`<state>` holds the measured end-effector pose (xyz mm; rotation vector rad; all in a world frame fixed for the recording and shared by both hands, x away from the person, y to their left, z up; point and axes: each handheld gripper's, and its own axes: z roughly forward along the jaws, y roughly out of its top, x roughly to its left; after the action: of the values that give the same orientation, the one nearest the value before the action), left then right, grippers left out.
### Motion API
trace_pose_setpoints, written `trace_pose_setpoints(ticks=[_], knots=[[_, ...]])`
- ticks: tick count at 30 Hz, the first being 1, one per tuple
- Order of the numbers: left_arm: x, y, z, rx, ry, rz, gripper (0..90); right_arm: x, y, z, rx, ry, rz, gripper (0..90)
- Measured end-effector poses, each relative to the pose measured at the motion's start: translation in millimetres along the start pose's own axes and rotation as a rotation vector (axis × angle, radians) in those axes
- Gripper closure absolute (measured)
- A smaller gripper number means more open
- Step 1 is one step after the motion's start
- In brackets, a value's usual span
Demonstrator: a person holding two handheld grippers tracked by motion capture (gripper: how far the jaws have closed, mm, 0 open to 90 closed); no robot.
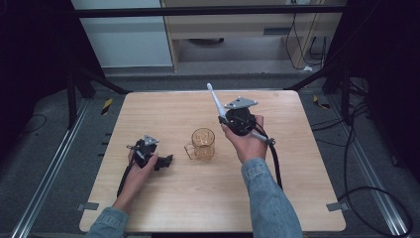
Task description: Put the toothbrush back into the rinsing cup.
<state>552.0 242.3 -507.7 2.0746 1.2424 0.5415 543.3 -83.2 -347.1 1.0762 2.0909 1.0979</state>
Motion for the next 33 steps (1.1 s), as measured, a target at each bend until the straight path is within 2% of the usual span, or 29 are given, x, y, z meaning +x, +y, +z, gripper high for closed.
trace_pose_setpoints(ticks=[10, 21, 33], knots=[[0.1, 0.0, 0.0, 0.0, 0.0, 0.001, 0.0, 4.1, 13.9, 0.1, -0.022, -0.009, -0.022, 66.9], [0.3, -0.1, -0.1, 0.0, -0.003, 0.003, 0.0, 9.6, 26.0, 2.2, -0.05, 0.002, -0.032, 66.9], [0.5, 0.0, -0.1, 0.001, -0.004, 0.005, 0.0, 17.6, 35.1, 9.7, -0.092, 0.014, -0.019, 66.9]])
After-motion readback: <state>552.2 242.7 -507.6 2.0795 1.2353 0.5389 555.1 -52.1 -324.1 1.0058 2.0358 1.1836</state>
